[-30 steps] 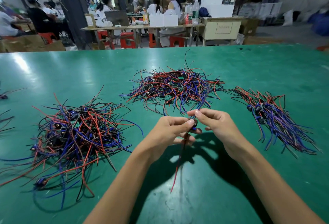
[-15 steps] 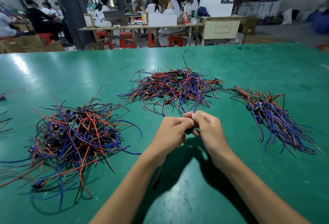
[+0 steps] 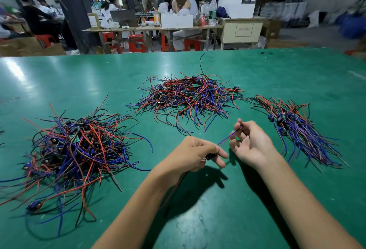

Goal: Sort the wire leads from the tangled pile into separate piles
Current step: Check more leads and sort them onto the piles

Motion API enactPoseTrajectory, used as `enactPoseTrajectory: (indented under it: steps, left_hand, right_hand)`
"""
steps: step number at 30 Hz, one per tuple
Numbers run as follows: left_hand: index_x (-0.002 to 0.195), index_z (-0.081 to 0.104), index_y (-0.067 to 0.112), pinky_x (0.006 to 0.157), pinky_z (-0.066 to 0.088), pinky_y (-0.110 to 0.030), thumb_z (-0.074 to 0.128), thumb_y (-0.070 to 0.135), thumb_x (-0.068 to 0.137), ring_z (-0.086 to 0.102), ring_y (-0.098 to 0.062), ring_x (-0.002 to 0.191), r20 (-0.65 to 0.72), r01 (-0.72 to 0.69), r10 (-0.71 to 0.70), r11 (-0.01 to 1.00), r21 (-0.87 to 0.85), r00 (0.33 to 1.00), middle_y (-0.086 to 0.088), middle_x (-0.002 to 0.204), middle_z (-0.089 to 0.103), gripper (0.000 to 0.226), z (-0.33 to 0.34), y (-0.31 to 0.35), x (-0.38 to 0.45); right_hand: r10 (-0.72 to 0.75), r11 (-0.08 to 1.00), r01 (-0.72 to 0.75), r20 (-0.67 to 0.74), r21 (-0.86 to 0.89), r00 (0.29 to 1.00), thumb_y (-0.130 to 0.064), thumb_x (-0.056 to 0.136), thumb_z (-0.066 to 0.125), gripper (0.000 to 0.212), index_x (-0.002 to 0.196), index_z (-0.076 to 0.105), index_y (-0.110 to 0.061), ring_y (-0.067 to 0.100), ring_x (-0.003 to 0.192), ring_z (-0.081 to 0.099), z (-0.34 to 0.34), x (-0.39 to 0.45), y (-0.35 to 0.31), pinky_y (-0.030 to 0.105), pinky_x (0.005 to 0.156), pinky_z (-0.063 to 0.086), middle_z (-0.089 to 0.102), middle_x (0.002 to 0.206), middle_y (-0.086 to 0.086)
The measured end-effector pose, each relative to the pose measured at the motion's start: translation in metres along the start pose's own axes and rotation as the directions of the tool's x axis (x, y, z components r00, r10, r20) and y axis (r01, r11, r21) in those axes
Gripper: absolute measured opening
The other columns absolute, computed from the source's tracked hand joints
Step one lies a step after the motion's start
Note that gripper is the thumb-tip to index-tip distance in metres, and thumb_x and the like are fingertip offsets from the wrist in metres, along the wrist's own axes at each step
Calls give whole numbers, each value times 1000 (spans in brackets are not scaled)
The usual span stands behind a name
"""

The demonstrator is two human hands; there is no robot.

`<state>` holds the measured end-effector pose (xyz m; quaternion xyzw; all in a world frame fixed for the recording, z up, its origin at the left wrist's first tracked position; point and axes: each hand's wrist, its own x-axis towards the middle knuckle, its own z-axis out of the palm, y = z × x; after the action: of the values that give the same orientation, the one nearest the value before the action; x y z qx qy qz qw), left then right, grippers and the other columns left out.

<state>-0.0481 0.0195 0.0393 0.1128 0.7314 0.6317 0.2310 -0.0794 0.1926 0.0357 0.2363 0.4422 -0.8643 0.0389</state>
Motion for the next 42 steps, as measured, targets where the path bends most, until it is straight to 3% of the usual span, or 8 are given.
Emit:
enactPoseTrajectory:
  steps: [5,9,15,19,28,33,39,42]
  left_hand:
    - [95,79,13,38,18,-16,51,19,99,23,-7,40,-114,-8,3,999,-46,994,-3,84,77,29,-12,0,1]
    - [101,74,8,39,21,-16,54,30,100,28,-8,40,-129,15,-25,997,-77,991,-7,98,78,29,-21,1,0]
    - [105,78,15,50,39,-11,61,41,97,44,-7,53,-77,-29,27,999,-23,997,-7,104,77,32,-37,1,-7]
    - [97,79,9,46,38,-16,71,23,92,43,-7,45,-228,-69,93,992,110,969,-6,87,78,17,-43,-5,-9]
    - [79,81,15,46,41,-15,77,30,87,45,-5,43,-381,-19,102,976,215,919,2,75,77,17,-60,-3,-14]
    - [76,81,14,46,42,-16,79,31,85,47,-6,46,-447,-42,96,991,130,890,-2,78,77,19,-68,-2,-17]
    - [94,79,8,55,49,-14,81,34,75,53,-3,52,-385,-58,-44,967,-248,922,-3,88,78,33,-69,5,-18]
    - [87,81,9,53,50,-14,80,40,71,54,-4,52,-394,-55,-51,966,-252,918,-4,88,78,35,-70,6,-19]
  right_hand:
    - [-79,920,187,305,-345,949,-58,101,40,45,110,69,-26,10,70,70,4,-9,4,26,59,51,78,97,-4]
    - [-208,741,436,444,-510,872,-37,98,60,25,103,76,-19,8,67,68,16,-20,20,18,54,50,78,86,-1]
    - [-294,800,439,372,-408,880,-27,102,56,19,104,73,-16,19,81,77,11,-21,13,22,58,57,79,90,6]
    - [-303,855,390,279,-343,911,-26,102,58,17,104,73,-17,19,71,76,8,-17,9,20,54,55,79,87,6]
    - [-417,869,444,159,-219,895,-15,103,56,15,99,70,-12,18,67,75,-1,-4,3,18,59,58,74,78,12]
    - [-415,880,430,115,-200,903,-12,104,53,15,101,67,-11,17,63,75,-6,0,1,18,54,57,75,67,3]
    - [-362,917,375,107,-135,926,-14,105,51,16,103,66,-9,23,67,76,-4,-1,1,21,55,59,73,78,6]
    - [-336,932,351,148,-88,930,-14,104,51,16,104,66,-8,21,69,76,-5,-3,-1,21,59,59,75,74,3]
